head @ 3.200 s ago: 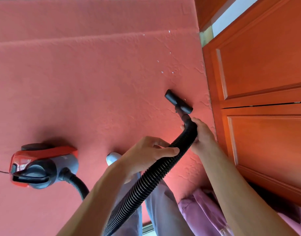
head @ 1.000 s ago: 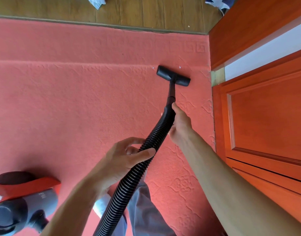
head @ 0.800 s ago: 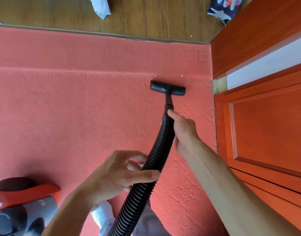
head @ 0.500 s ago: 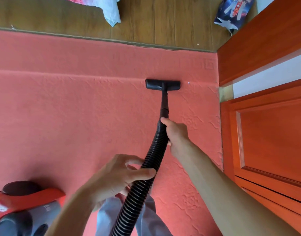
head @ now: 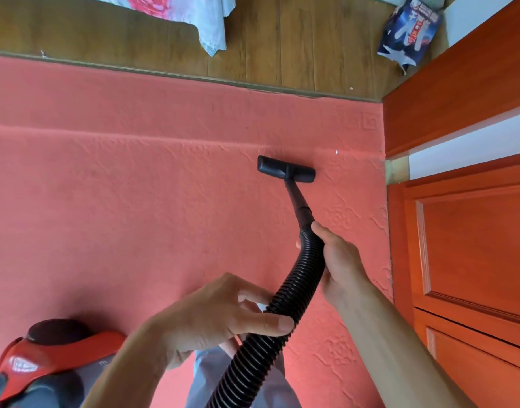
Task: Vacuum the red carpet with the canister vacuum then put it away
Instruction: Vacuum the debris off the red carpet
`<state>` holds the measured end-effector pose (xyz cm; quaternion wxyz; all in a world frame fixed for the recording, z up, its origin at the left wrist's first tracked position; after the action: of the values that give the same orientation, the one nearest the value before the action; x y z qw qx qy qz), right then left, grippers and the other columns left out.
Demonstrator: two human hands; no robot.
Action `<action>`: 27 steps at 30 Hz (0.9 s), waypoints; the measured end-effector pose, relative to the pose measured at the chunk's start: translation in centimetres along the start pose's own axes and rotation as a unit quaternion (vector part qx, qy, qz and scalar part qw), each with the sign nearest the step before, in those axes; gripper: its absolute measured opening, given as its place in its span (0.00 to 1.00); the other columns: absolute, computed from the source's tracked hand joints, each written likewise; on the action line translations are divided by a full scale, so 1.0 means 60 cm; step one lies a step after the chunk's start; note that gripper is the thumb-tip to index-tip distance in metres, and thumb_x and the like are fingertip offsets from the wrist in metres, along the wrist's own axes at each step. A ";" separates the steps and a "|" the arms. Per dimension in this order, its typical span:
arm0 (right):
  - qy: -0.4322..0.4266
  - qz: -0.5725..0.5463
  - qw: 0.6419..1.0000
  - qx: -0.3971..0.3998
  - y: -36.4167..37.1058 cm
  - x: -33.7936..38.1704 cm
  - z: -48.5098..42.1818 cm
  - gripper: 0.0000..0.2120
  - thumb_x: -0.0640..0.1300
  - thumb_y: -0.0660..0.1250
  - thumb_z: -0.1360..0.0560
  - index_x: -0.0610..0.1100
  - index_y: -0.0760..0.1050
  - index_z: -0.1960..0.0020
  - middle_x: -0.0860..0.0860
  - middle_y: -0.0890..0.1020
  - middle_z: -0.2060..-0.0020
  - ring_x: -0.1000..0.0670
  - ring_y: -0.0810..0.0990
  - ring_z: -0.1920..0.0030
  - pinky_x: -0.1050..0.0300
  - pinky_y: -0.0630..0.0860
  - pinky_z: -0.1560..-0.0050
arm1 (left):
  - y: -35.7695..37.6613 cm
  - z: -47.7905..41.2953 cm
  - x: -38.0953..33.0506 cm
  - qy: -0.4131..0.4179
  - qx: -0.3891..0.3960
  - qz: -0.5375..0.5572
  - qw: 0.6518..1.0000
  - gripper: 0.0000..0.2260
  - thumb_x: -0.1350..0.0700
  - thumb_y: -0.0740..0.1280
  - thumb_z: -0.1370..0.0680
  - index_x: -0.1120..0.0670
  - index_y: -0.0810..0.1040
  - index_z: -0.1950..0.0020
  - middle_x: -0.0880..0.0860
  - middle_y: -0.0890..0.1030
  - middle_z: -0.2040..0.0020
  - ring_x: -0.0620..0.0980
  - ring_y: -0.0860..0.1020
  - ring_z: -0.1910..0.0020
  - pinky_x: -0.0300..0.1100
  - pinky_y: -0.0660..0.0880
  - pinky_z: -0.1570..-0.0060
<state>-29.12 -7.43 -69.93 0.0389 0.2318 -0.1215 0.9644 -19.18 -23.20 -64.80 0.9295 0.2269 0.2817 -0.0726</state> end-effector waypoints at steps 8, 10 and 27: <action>0.019 -0.049 0.998 -0.038 0.046 0.011 -0.048 0.15 0.43 0.72 0.27 0.35 0.78 0.44 0.41 0.80 0.57 0.46 0.77 0.68 0.59 0.74 0.71 | -0.021 -0.030 0.007 0.001 -0.104 0.018 0.994 0.15 0.41 0.73 0.28 0.43 0.85 0.44 0.49 0.88 0.55 0.48 0.86 0.56 0.52 0.82 0.45; 0.019 -0.076 0.997 -0.029 0.033 0.026 -0.043 0.15 0.44 0.71 0.26 0.35 0.78 0.44 0.40 0.80 0.57 0.47 0.75 0.71 0.63 0.72 0.76 | -0.015 -0.034 -0.009 0.027 -0.094 0.022 0.995 0.15 0.43 0.73 0.29 0.42 0.85 0.43 0.49 0.88 0.55 0.48 0.86 0.55 0.49 0.81 0.45; 0.053 -0.139 0.989 0.013 -0.059 0.051 -0.188 0.11 0.48 0.66 0.21 0.40 0.76 0.47 0.44 0.80 0.54 0.49 0.78 0.61 0.57 0.74 0.58 | 0.029 -0.167 -0.058 0.027 -0.184 -0.061 0.981 0.08 0.43 0.72 0.25 0.37 0.84 0.46 0.49 0.87 0.61 0.46 0.85 0.63 0.44 0.82 0.56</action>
<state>-36.33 -1.10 -77.51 0.1757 0.1951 -0.0735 0.9621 -26.55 -16.98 -69.62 0.9411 0.0366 0.3289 -0.0695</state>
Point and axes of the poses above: each hand's wrist, its own z-axis away from the middle knuckle, its own y-axis out of the palm, x = y × z, the point moved 7 cm from there along -z, towards the middle knuckle
